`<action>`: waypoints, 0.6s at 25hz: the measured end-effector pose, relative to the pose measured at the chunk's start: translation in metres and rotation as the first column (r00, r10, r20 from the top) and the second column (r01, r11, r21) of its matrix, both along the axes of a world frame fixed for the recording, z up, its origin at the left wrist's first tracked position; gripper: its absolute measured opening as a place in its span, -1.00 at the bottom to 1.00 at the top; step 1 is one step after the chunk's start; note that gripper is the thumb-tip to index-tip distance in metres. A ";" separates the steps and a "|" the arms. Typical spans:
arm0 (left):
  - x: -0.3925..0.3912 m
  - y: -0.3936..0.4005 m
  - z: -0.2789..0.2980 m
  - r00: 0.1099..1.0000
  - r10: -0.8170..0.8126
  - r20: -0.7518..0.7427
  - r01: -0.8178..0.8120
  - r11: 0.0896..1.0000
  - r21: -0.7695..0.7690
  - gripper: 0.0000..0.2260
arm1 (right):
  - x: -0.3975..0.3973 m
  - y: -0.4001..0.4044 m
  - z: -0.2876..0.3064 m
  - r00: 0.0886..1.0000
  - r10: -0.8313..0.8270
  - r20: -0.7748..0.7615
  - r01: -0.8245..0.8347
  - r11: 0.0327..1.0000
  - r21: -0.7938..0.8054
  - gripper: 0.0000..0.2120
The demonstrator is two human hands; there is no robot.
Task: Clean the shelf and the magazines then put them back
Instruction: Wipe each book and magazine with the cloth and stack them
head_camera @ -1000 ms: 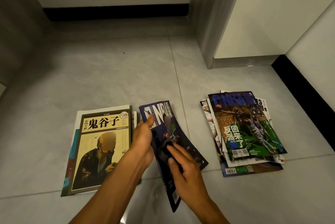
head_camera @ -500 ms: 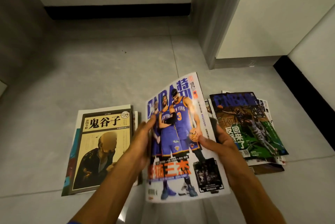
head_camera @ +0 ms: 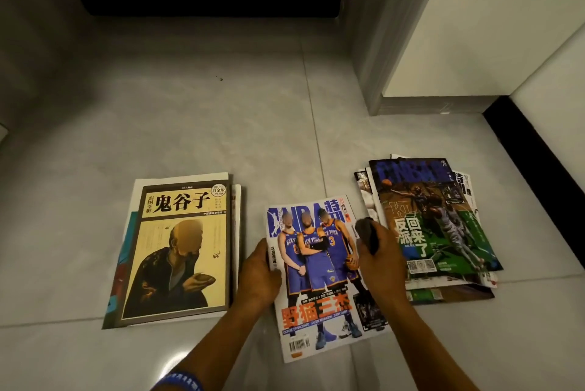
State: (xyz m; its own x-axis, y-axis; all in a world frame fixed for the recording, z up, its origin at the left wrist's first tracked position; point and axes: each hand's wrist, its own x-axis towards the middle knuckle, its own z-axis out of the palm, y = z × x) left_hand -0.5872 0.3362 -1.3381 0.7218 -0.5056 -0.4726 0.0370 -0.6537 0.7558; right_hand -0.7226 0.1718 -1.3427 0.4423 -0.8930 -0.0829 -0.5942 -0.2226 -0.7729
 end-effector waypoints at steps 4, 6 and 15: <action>0.003 0.004 -0.009 0.937 -0.300 0.178 0.247 0.931 0.268 -0.15 | 0.011 0.034 -0.032 0.871 0.253 -0.420 -0.310 0.948 -0.072 -0.46; 0.006 0.005 -0.010 0.906 -0.374 0.200 0.296 0.896 0.331 -0.10 | 0.014 0.083 -0.047 0.794 0.395 -0.462 -0.498 0.859 -0.121 -0.40; 0.017 0.006 -0.016 0.858 -0.472 0.201 0.376 0.845 0.379 -0.20 | 0.031 0.017 -0.049 0.871 0.158 -0.466 -0.291 0.929 -0.230 -0.25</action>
